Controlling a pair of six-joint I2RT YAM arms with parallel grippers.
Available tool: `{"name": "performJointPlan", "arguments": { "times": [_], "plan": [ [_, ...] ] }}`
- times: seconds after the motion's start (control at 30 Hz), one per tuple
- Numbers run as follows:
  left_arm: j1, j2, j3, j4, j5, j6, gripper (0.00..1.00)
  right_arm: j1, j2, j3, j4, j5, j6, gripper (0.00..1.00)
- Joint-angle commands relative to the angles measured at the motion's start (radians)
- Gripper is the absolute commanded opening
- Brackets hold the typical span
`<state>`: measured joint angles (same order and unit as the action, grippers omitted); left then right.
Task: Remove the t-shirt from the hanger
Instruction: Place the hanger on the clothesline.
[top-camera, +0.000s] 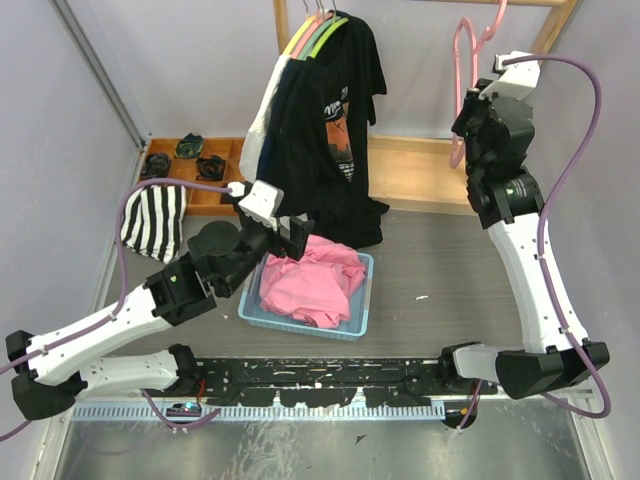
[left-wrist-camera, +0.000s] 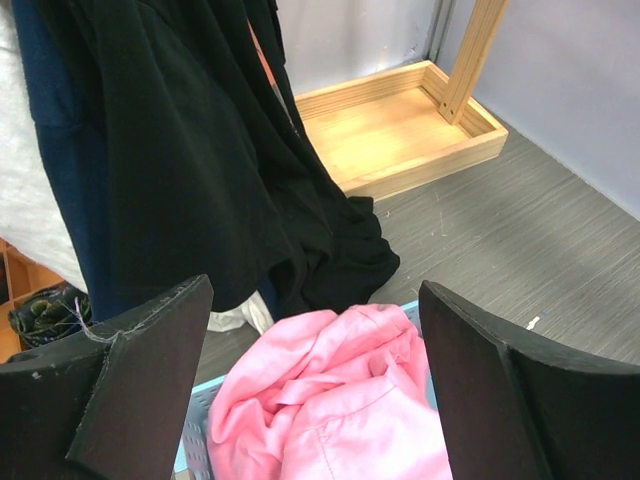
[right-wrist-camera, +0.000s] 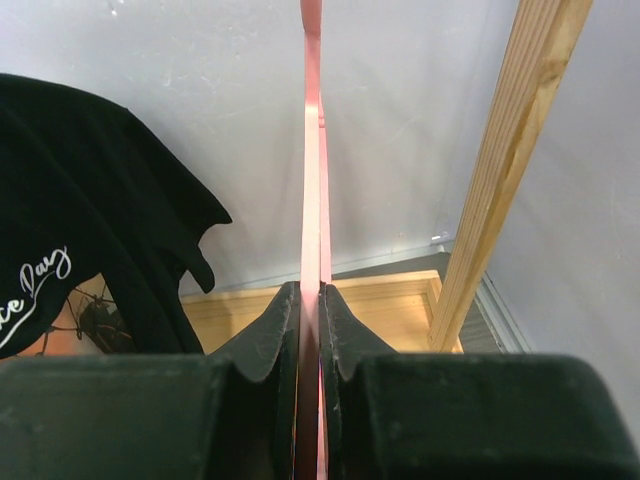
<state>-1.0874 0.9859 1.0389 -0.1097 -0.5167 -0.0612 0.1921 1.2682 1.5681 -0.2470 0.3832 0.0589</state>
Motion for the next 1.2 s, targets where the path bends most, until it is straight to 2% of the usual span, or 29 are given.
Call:
{"name": "performJointPlan", "arguments": {
  "times": [0.0, 0.4, 0.63, 1.17],
  "plan": [
    [-0.002, 0.009, 0.026, 0.05, 0.006, 0.026, 0.91, -0.01, -0.044, 0.02, 0.111, -0.025, 0.0, 0.01],
    [-0.002, -0.032, 0.02, 0.053, 0.006, 0.054, 0.99, -0.017, -0.049, -0.001, 0.146, -0.204, 0.043, 0.01],
    [-0.003, -0.057, 0.0, 0.049, 0.016, 0.053, 0.98, -0.024, 0.004, 0.068, 0.076, -0.173, 0.058, 0.01],
    [-0.002, -0.067, -0.009, 0.03, -0.011, 0.049, 0.98, -0.079, 0.055, 0.13, 0.061, -0.176, 0.067, 0.01]
  ]
}}
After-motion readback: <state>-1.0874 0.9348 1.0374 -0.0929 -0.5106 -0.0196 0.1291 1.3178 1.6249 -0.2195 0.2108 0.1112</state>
